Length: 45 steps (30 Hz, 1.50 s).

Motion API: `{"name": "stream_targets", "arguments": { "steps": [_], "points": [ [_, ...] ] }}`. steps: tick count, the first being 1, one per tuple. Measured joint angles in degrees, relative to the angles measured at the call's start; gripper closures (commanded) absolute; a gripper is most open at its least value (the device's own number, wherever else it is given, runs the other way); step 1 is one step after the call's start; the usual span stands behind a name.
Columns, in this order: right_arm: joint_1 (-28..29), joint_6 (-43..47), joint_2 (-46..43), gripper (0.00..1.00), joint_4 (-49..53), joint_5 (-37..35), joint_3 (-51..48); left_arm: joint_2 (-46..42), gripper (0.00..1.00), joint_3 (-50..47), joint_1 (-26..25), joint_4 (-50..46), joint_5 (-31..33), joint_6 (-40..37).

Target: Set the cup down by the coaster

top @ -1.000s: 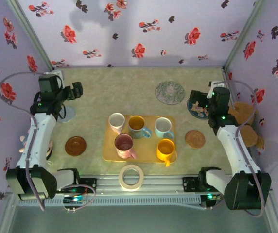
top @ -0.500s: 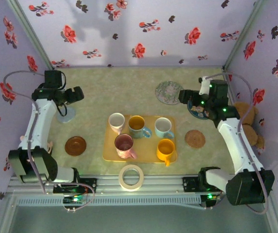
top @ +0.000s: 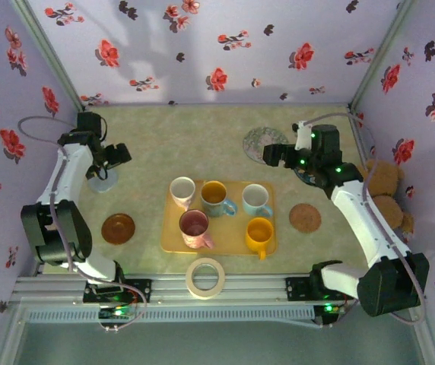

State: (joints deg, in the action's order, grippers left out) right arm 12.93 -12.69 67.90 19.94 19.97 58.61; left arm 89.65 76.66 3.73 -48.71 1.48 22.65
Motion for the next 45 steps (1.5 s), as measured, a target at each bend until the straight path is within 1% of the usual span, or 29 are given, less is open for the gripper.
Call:
{"name": "stream_targets", "arguments": {
  "steps": [2, 10, 12, 16, 19, 21, 23, 24, 28, 30, 33, 34, 36, 37, 45],
  "points": [
    [0.9, -0.5, 0.4, 0.01, -0.7, 0.0, -0.2, 0.6, 0.13, 0.0, 0.7, 0.0, 0.0, 0.4],
    [5.6, -2.0, 2.8, 0.01, -3.0, -0.7, -1.2, 2.7, 0.28, -0.8, 2.6, 0.3, 0.0, 1.0],
    [6.9, -2.6, 3.1, 0.01, -3.5, -1.1, -1.5, 3.4, 0.33, -0.8, 3.1, 0.7, 0.0, 1.0],
    [9.2, -3.8, 3.6, 0.01, -5.4, -1.8, -1.8, 5.6, 0.48, -0.8, 4.9, 1.7, -0.3, 1.0],
    [10.2, -4.2, 4.2, 0.01, -6.4, -2.0, -1.8, 6.7, 0.52, -1.4, 6.0, 2.6, -0.5, 0.9],
    [10.7, -4.5, 4.5, 0.01, -6.5, -2.2, -1.8, 7.2, 0.59, -2.1, 6.4, 3.3, -0.7, 1.0],
    [10.9, -4.5, 4.8, 0.01, -6.6, -2.2, -1.8, 7.9, 0.73, -2.6, 6.6, 3.9, -0.7, 1.2],
    [11.0, -4.5, 5.0, 0.01, -6.6, -2.2, -1.8, 8.6, 0.77, -2.6, 6.7, 4.2, -0.7, 0.9],
    [11.1, -4.5, 6.0, 0.0, -6.6, -2.2, -1.7, 11.9, 0.78, -2.6, 7.4, 5.2, -0.7, 0.8],
    [11.3, -4.5, 6.3, 0.01, -6.6, -2.2, -1.6, 13.7, 0.83, -2.4, 7.9, 5.4, -0.7, 0.8],
    [11.5, -4.5, 6.4, 0.01, -6.6, -2.2, -1.6, 15.8, 0.84, -1.9, 8.2, 5.7, -0.8, 0.9],
    [11.6, -4.5, 6.4, 0.01, -6.6, -2.2, -1.6, 16.2, 0.87, -1.7, 8.2, 5.7, -0.8, 1.0],
    [11.9, -4.5, 6.4, 0.0, -6.6, -2.4, -1.6, 16.9, 0.98, -1.3, 8.2, 6.1, -1.0, 1.5],
    [12.1, -4.5, 6.4, 0.01, -6.6, -2.7, -1.6, 17.1, 1.0, -1.1, 8.2, 6.4, -1.2, 1.9],
    [13.0, -4.5, 6.4, 0.01, -6.6, -4.9, -1.6, 19.6, 1.0, -0.4, 8.2, 8.5, -1.1, 3.4]
  ]
}}
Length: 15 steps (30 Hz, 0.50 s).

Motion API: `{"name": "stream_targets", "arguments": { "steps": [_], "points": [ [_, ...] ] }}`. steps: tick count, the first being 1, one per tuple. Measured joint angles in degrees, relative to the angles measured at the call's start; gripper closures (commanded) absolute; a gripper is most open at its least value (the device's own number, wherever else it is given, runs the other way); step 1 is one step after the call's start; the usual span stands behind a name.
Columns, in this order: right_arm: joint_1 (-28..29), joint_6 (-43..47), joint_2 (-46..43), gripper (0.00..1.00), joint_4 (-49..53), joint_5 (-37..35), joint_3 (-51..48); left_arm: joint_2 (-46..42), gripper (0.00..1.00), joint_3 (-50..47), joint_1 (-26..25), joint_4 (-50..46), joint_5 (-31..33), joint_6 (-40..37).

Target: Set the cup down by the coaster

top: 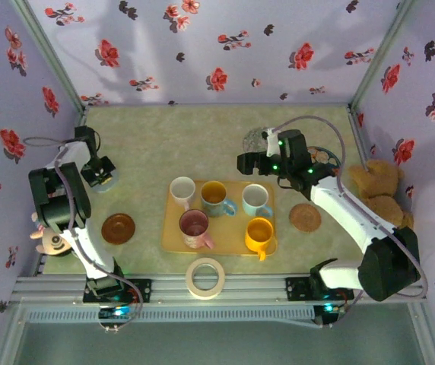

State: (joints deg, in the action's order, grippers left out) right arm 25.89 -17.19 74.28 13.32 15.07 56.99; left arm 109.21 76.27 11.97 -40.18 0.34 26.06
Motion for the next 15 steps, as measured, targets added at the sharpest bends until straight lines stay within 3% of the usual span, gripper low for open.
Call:
{"name": "stream_targets", "arguments": {
  "steps": [15],
  "points": [
    [0.9, -0.9, 3.0, 0.01, 0.0, -1.6, 2.3, 3.5, 1.0, 2.9, 1.3, 3.1, 0.7, 1.4]
  ]
}}
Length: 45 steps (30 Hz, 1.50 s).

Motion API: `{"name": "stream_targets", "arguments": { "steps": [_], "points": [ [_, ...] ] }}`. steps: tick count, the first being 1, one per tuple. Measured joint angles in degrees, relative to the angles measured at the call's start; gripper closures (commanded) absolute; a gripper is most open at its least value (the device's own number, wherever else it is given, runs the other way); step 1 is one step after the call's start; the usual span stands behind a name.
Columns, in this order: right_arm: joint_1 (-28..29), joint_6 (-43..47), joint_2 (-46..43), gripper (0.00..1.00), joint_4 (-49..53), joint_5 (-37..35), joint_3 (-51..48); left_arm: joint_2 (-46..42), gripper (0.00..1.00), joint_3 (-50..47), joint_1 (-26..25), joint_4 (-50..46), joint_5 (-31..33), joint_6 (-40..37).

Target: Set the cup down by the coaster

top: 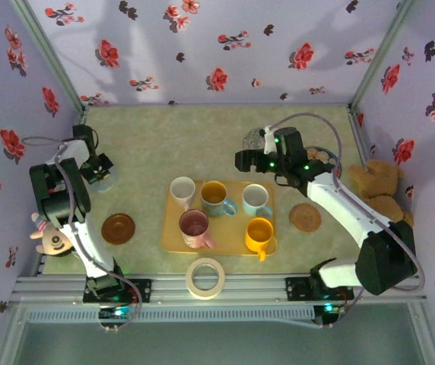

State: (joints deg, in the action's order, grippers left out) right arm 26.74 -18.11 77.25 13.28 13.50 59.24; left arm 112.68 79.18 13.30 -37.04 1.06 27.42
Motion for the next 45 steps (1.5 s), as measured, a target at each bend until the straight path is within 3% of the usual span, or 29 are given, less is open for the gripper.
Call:
{"name": "stream_targets", "arguments": {
  "steps": [24, 45],
  "points": [
    [1.9, -1.9, 1.6, 0.01, -0.2, -5.2, 1.5, 5.2, 1.0, 5.7, 0.3, -1.7, -1.8, 0.8],
    [1.9, -2.0, 0.2, 0.01, -0.2, -7.6, 0.6, 11.7, 1.0, 15.1, -12.9, -1.9, -10.3, 0.1]
  ]
}}
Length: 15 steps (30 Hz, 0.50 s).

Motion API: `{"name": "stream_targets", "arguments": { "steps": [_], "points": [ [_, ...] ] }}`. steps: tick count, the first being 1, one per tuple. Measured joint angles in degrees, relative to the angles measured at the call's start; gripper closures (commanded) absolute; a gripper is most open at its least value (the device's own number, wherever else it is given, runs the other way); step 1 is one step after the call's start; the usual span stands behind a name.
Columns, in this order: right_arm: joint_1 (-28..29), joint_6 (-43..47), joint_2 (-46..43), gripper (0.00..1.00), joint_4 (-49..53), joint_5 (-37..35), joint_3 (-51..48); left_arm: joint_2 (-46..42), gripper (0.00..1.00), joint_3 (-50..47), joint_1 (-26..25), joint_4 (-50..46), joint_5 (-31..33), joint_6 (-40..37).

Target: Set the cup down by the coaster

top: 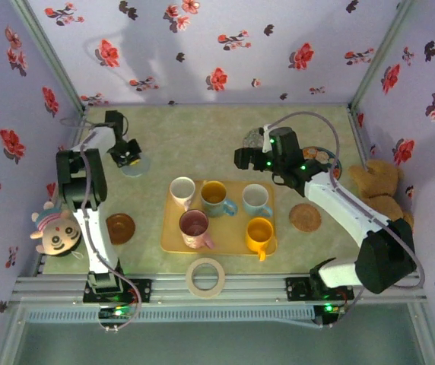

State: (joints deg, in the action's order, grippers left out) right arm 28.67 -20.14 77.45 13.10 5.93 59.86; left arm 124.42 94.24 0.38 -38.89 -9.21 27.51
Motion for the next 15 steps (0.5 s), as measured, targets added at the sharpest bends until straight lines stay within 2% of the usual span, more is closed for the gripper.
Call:
{"name": "stream_targets", "arguments": {
  "steps": [15],
  "points": [
    [0.0, 0.0, -0.5, 0.01, 0.0, -1.4, -1.1, 10.2, 1.0, 16.1, -8.4, -5.9, -9.5, -3.9]
  ]
}}
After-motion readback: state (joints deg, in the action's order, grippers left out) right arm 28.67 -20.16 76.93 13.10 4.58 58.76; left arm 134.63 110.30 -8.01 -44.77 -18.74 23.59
